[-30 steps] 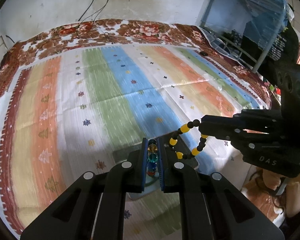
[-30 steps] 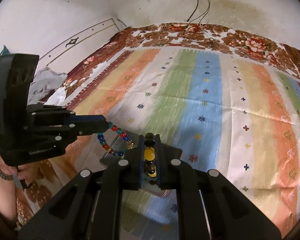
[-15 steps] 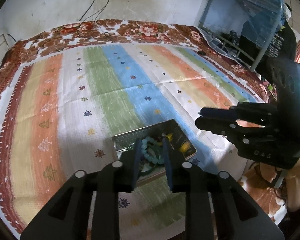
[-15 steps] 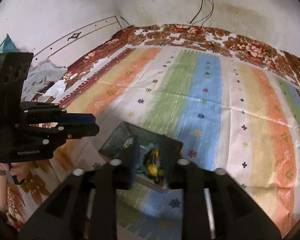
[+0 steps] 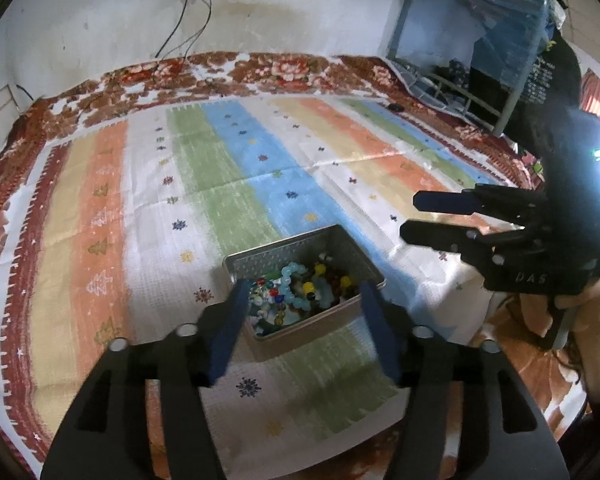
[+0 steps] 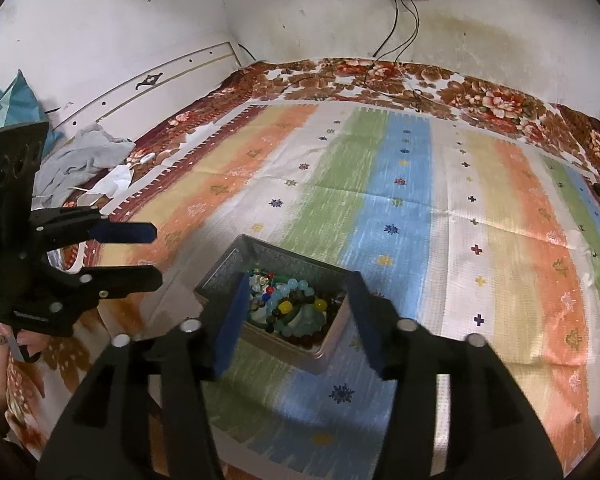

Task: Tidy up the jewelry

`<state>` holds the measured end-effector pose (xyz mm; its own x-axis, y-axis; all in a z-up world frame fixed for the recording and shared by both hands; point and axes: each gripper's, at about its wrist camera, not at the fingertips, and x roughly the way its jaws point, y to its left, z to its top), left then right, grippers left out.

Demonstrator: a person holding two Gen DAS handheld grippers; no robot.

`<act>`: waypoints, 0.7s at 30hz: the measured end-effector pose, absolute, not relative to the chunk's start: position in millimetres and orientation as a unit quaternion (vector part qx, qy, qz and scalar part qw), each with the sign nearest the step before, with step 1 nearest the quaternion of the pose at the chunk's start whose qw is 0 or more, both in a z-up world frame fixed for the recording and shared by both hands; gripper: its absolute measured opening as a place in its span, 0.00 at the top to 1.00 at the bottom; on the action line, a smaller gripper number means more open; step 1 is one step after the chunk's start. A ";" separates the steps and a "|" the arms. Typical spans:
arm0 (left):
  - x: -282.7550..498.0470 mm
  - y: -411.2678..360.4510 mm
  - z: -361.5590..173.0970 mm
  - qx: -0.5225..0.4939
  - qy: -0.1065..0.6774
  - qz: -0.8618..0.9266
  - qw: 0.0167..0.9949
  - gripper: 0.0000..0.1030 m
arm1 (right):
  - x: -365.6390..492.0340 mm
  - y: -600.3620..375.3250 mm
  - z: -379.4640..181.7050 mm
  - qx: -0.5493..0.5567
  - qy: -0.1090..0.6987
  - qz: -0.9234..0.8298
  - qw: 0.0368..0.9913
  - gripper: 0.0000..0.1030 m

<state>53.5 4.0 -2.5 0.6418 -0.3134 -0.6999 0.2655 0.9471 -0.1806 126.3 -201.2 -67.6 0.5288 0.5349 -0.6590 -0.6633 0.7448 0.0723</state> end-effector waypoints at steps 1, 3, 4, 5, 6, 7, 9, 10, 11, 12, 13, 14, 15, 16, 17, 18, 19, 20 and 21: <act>51.1 4.4 -0.7 -0.030 0.385 -0.156 0.909 0.31 | 123.2 -202.0 -66.4 -0.094 0.339 0.348 0.869 0.42; 48.8 6.1 1.2 -0.031 0.376 -0.151 0.914 0.26 | 117.2 -203.4 -65.5 -0.098 0.331 0.351 0.871 0.36; 47.8 7.0 2.5 -0.034 0.372 -0.152 0.915 0.25 | 115.1 -204.5 -65.7 -0.099 0.329 0.351 0.871 0.34; 45.9 8.4 3.6 -0.038 0.368 -0.153 0.916 0.23 | 113.7 -205.3 -66.1 -0.100 0.328 0.351 0.871 0.33; 43.6 9.5 4.6 -0.041 0.364 -0.153 0.918 0.21 | 112.4 -205.8 -66.5 -0.101 0.328 0.351 0.871 0.32; 42.0 9.6 5.5 -0.042 0.361 -0.153 0.919 0.19 | 110.7 -206.7 -66.5 -0.101 0.325 0.352 0.872 0.30; 38.2 8.0 7.0 -0.039 0.354 -0.153 0.922 0.15 | 106.9 -207.9 -64.9 -0.102 0.318 0.353 0.874 0.26; 35.1 6.6 8.4 -0.035 0.347 -0.151 0.925 0.12 | 105.5 -208.7 -64.2 -0.101 0.314 0.354 0.875 0.23; 32.7 6.0 8.3 -0.034 0.343 -0.150 0.927 0.11 | 103.6 -209.9 -63.5 -0.099 0.311 0.356 0.876 0.22; 29.8 5.2 9.0 -0.033 0.339 -0.148 0.929 0.09 | 102.1 -210.4 -63.1 -0.098 0.310 0.358 0.875 0.19; 27.7 5.2 9.2 -0.033 0.335 -0.147 0.930 0.08 | 99.5 -211.3 -63.1 -0.097 0.307 0.362 0.875 0.15; 25.1 5.0 9.5 -0.034 0.332 -0.145 0.932 0.07 | 97.5 -211.7 -63.1 -0.098 0.305 0.364 0.874 0.13; 23.1 5.1 9.5 -0.033 0.329 -0.142 0.933 0.06 | 94.3 -211.8 -62.8 -0.100 0.301 0.367 0.875 0.12; 21.3 4.8 9.6 -0.032 0.326 -0.138 0.935 0.06 | 92.2 -211.8 -62.3 -0.101 0.298 0.367 0.875 0.10; 19.8 3.9 9.6 -0.028 0.325 -0.130 0.936 0.06 | 89.3 -212.0 -61.8 -0.101 0.294 0.368 0.876 0.09; 18.5 3.2 10.3 -0.025 0.324 -0.125 0.937 0.06 | 88.1 -211.7 -61.7 -0.100 0.292 0.369 0.877 0.08; 16.6 1.9 11.1 -0.023 0.322 -0.126 0.938 0.06 | 85.0 -212.2 -61.0 -0.099 0.287 0.371 0.878 0.07; 15.6 1.3 11.4 -0.022 0.320 -0.127 0.939 0.06 | 83.3 -212.6 -60.7 -0.098 0.285 0.372 0.878 0.06; 13.9 0.7 11.6 -0.018 0.318 -0.126 0.940 0.06 | 81.8 -213.1 -60.5 -0.098 0.283 0.371 0.879 0.05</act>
<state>13.9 0.7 11.6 0.7665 -0.2487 -0.5921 0.2253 0.9675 -0.1148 81.8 -213.1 -60.5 0.5642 0.5975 -0.5698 -0.7084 0.7048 0.0377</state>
